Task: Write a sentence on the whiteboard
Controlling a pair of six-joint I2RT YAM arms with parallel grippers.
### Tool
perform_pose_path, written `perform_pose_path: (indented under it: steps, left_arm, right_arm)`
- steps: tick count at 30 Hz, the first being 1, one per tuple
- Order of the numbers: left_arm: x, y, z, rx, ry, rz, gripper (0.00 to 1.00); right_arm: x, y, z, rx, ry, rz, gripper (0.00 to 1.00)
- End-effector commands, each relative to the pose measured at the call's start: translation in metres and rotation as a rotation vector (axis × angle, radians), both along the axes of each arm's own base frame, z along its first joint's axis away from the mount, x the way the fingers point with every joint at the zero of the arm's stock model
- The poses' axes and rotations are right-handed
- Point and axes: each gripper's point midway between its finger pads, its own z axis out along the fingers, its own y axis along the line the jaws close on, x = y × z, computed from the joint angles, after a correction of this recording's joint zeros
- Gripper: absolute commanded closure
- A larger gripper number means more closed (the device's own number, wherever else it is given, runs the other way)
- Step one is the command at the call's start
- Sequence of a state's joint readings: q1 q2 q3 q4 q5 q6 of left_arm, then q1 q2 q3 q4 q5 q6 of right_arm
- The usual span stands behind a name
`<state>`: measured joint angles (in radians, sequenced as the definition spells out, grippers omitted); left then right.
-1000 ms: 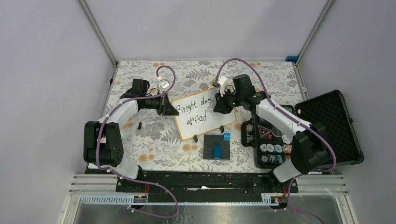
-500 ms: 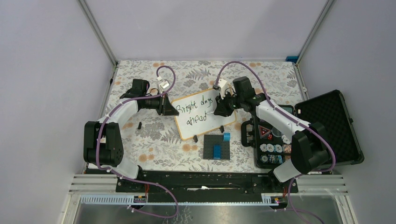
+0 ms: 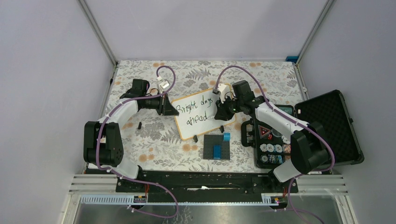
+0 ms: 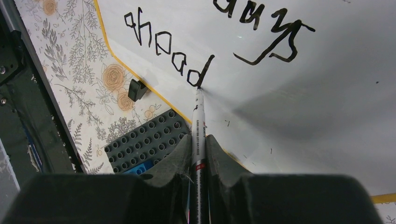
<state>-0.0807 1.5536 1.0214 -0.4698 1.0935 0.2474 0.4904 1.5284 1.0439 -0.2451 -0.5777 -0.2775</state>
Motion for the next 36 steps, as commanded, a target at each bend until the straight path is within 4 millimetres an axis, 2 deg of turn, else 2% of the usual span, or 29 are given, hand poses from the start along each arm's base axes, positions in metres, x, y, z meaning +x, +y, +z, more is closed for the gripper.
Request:
perform_pose_path:
  steps: [1, 18, 28, 36]
  left_arm:
    - [0.019, 0.01, -0.014, 0.112, -0.106, 0.02, 1.0]
    - [0.02, 0.01, -0.013, 0.114, -0.109, 0.022, 1.0]
    - [0.021, 0.01, -0.011, 0.116, -0.116, 0.025, 1.0]
    - [0.02, 0.011, -0.011, 0.122, -0.118, 0.021, 1.0]
  right_arm:
    - [0.007, 0.0, 0.002, -0.01, -0.058, 0.005, 1.0]
    - [0.008, -0.006, 0.013, -0.041, -0.094, 0.01, 1.0]
    - [-0.01, 0.003, 0.046, 0.04, -0.072, 0.083, 1.0]
    - [0.0, -0.009, 0.041, 0.016, -0.081, 0.042, 1.0]
